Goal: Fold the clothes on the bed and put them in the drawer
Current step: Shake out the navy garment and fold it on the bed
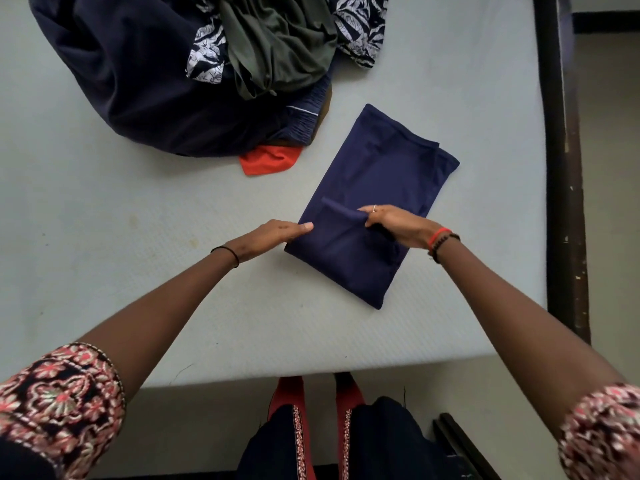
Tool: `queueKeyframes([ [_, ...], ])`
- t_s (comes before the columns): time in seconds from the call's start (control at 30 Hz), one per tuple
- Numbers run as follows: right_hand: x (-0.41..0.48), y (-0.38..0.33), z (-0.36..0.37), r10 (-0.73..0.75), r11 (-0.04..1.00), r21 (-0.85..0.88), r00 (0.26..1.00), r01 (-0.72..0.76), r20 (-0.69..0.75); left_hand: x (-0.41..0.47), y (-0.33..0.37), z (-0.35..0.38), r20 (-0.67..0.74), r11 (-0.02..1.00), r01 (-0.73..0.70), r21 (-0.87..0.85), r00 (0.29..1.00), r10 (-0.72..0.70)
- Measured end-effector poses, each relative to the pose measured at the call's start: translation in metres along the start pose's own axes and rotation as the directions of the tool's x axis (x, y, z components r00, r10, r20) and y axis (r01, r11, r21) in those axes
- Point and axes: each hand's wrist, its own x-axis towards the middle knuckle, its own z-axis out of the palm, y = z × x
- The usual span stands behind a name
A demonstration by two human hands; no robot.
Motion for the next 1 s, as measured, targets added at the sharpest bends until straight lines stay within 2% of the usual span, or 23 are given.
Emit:
queueKeyframes([
  [0.1,0.013,0.001,-0.008,-0.021,0.985,-0.171,0.994,0.003,-0.105,0.005,-0.005,0.006,-0.139,0.998,-0.049,0.044,0.989,0.055],
  [0.17,0.019,0.005,-0.009,-0.075,0.979,-0.204,0.968,0.025,-0.239,0.006,-0.009,0.01,-0.206,0.996,-0.06,0.061,0.976,0.072],
  [0.23,0.019,0.014,0.002,-0.165,0.965,-0.259,0.876,0.048,-0.453,0.004,-0.012,0.016,-0.285,0.995,-0.081,0.06,0.954,0.094],
  [0.27,0.015,0.019,0.015,-0.231,0.945,-0.322,0.801,0.051,-0.553,0.001,-0.014,0.018,-0.339,0.988,-0.107,0.109,0.931,0.139],
  [0.3,0.009,0.025,0.031,-0.318,0.912,-0.406,0.724,0.057,-0.612,-0.002,-0.017,0.019,-0.387,0.959,-0.148,0.243,0.891,0.236],
  [0.33,0.002,0.034,0.049,-0.427,0.85,-0.524,0.662,0.06,-0.616,-0.005,-0.02,0.02,-0.378,0.877,-0.185,0.443,0.849,0.37],
  [0.37,-0.004,0.044,0.067,-0.531,0.756,-0.653,0.632,0.053,-0.564,-0.008,-0.023,0.021,-0.3,0.724,-0.213,0.656,0.806,0.51],
  [0.4,-0.01,0.055,0.085,-0.606,0.642,-0.766,0.636,0.036,-0.478,-0.009,-0.026,0.022,-0.166,0.523,-0.235,0.819,0.775,0.609],
  [0.43,-0.011,0.067,0.1,-0.639,0.528,-0.849,0.666,0.015,-0.385,-0.009,-0.027,0.024,-0.022,0.326,-0.25,0.912,0.763,0.647],
  [0.47,-0.012,0.078,0.112,-0.628,0.439,-0.898,0.71,-0.012,-0.317,-0.007,-0.029,0.026,0.086,0.177,-0.255,0.951,0.763,0.641],
  [0.53,-0.008,0.096,0.125,-0.565,0.353,-0.932,0.776,-0.082,-0.282,0.001,-0.032,0.036,0.16,0.041,-0.236,0.971,0.766,0.623],
  [0.67,0.001,0.105,0.124,-0.503,0.36,-0.9,0.761,-0.247,-0.41,0.021,-0.024,0.046,0.118,-0.038,-0.127,0.991,0.722,0.682],
  [0.77,0.003,0.101,0.121,-0.47,0.354,-0.879,0.751,-0.32,-0.463,0.031,-0.018,0.044,0.112,-0.066,-0.091,0.994,0.763,0.636],
  [0.87,0.002,0.101,0.117,-0.438,0.391,-0.862,0.758,-0.324,-0.483,0.029,-0.018,0.042,0.11,-0.033,-0.111,0.993,0.814,0.57],
  [1.0,-0.005,0.109,0.121,-0.451,0.431,-0.873,0.783,-0.229,-0.429,0.013,-0.018,0.042,0.121,0.014,-0.145,0.989,0.87,0.478],
])
